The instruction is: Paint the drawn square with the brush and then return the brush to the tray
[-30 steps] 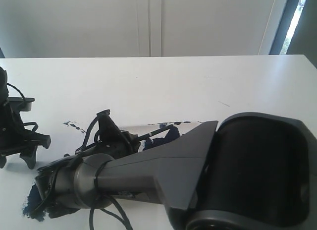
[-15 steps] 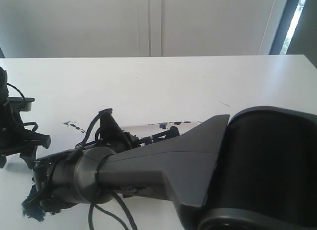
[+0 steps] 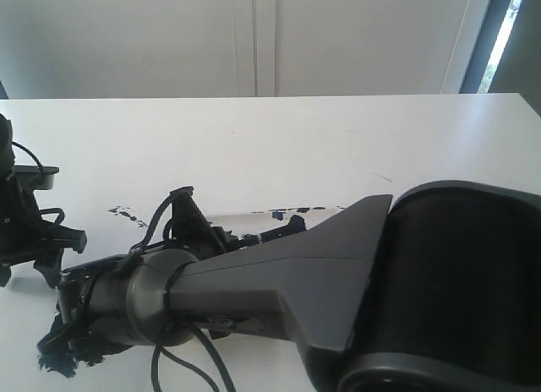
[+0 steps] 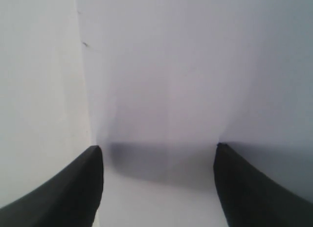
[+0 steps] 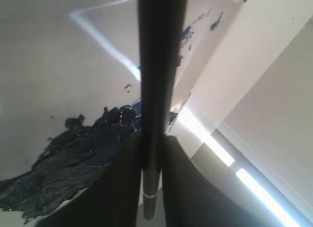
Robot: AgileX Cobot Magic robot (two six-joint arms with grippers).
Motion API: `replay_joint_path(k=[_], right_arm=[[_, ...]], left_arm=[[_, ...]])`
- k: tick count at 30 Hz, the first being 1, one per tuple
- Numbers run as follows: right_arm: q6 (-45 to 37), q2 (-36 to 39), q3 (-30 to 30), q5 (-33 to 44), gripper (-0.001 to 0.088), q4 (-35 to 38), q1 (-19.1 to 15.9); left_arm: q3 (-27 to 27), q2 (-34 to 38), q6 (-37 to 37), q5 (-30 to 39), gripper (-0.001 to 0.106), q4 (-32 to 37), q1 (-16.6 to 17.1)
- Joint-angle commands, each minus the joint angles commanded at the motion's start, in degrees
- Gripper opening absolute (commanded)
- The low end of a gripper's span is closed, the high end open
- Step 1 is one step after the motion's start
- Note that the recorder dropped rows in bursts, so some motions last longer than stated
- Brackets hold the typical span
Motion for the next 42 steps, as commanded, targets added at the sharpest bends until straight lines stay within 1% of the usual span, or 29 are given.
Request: replay_joint_path(k=[3,7,16,20,23,25,27,30,32,34,37,42], right_arm=[[0.3,-0.6,0.0,0.0,0.0000,0.8,-0.3],[0.3,-2.4,0.0,0.0,0.0000,2.9,-0.4],[0.2,-3.8,0.0,0.0,0.0000,6.9,-0.6],[0.1,-3.8,0.0,0.0,0.0000,8.3,-0.7],[0.3,-3.8,0.0,0.0,0.0000,8.3,-0.7],[0.4,-3.8,0.0,0.0,0.0000,8.6,-0.8],[0.8,-3.8,0.0,0.0,0.0000,9.4,-0.8],[2.4,-4.2,0.0,0.0,0.0000,10.3,-1.0],[3.7,-4.7,0.0,0.0,0.0000,10.3,-1.7],[4.7,-5.2,0.0,0.0,0.0000,10.3,-2.1],[6.2,-6.9,0.0,0.0,0.0000,10.4,-2.7],[7.7,-9.8,0.0,0.0,0.0000,13.0,-3.5]], left_arm=[[0.0,-0.4,0.0,-1.4,0.068,0.2,0.0],[0.0,-2.6,-0.1,-4.7,0.068,0.6,0.0],[0.0,-13.2,-0.1,-11.9,0.068,0.6,0.0],[0.0,-17.8,-0.1,-13.1,0.068,0.8,0.0],[0.0,-21.0,-0.1,-13.1,0.065,0.8,0.0],[0.0,-23.2,-0.1,-12.8,0.059,0.8,0.0],[0.0,-25.3,-0.1,-11.7,0.049,0.8,0.0],[0.0,-28.7,-0.2,-10.1,0.027,0.8,0.0],[0.0,-31.2,-0.4,-9.3,0.011,0.8,0.0],[0.0,-33.4,-1.6,-8.5,0.000,0.8,0.0],[0.0,-37.2,-4.3,-7.7,0.000,0.8,0.0],[0.0,-44.1,-4.4,-7.1,0.000,0.6,0.0]])
